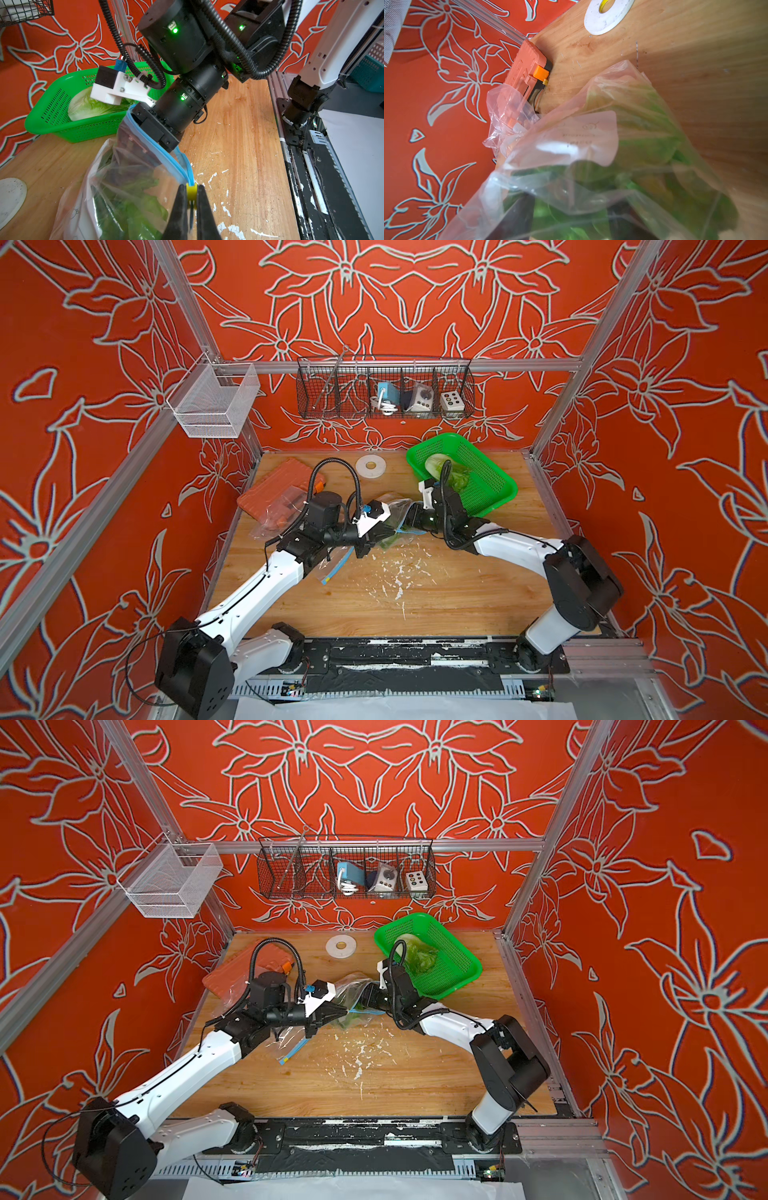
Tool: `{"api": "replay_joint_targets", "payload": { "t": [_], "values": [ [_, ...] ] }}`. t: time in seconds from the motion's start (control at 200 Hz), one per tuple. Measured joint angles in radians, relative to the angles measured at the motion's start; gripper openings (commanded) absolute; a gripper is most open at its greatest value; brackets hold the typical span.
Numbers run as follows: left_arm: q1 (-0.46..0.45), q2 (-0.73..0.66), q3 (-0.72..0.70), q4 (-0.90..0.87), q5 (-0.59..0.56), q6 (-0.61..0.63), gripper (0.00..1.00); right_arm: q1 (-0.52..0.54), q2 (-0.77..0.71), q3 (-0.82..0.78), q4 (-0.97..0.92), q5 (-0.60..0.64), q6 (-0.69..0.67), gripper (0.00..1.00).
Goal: Open the zip-top bag and take out the chinese cabbages
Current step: Pick up the Chinese cabbage from the zipper food storage bag.
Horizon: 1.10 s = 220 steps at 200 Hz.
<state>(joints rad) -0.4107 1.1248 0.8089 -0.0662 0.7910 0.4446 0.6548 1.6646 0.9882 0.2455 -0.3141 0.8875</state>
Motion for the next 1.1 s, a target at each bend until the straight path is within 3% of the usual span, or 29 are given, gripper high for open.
{"api": "replay_joint_targets", "payload": {
  "t": [0.1,0.2,0.235,0.29,0.34,0.38,0.5,0.751,0.941,1.101],
  "values": [
    [0.0,0.006,0.0,0.0,0.008,0.0,0.05,-0.001,0.072,0.058,0.016,-0.018,0.019,0.52],
    [0.0,0.007,-0.002,0.001,0.008,0.0,0.05,-0.004,0.141,0.12,0.027,-0.024,0.043,0.32],
    [0.002,0.007,-0.002,0.001,0.01,0.0,0.08,-0.005,0.161,0.141,0.031,-0.024,0.047,0.19],
    [0.002,0.007,-0.004,0.002,0.015,0.003,0.25,-0.009,0.183,0.166,0.037,-0.023,0.033,0.0],
    [0.0,0.007,-0.005,0.002,0.031,-0.008,0.57,-0.017,0.195,0.175,0.046,-0.016,0.038,0.0],
    [-0.002,0.006,-0.005,0.006,0.038,-0.016,0.73,-0.027,0.198,0.176,0.047,-0.016,0.021,0.0],
    [-0.002,0.001,-0.005,0.034,0.013,-0.083,0.97,-0.072,0.19,0.142,0.076,-0.05,-0.045,0.0],
    [0.082,0.018,0.078,0.117,-0.161,-0.388,0.98,-0.163,0.072,0.016,-0.001,-0.226,-0.275,0.0],
    [0.114,0.193,0.159,0.126,-0.307,-0.626,0.98,-0.188,-0.068,-0.103,-0.047,-0.307,-0.382,0.0],
    [0.12,0.322,0.061,0.169,-0.348,-0.851,0.98,-0.226,-0.071,-0.135,-0.067,-0.343,-0.41,0.0]
  ]
}}
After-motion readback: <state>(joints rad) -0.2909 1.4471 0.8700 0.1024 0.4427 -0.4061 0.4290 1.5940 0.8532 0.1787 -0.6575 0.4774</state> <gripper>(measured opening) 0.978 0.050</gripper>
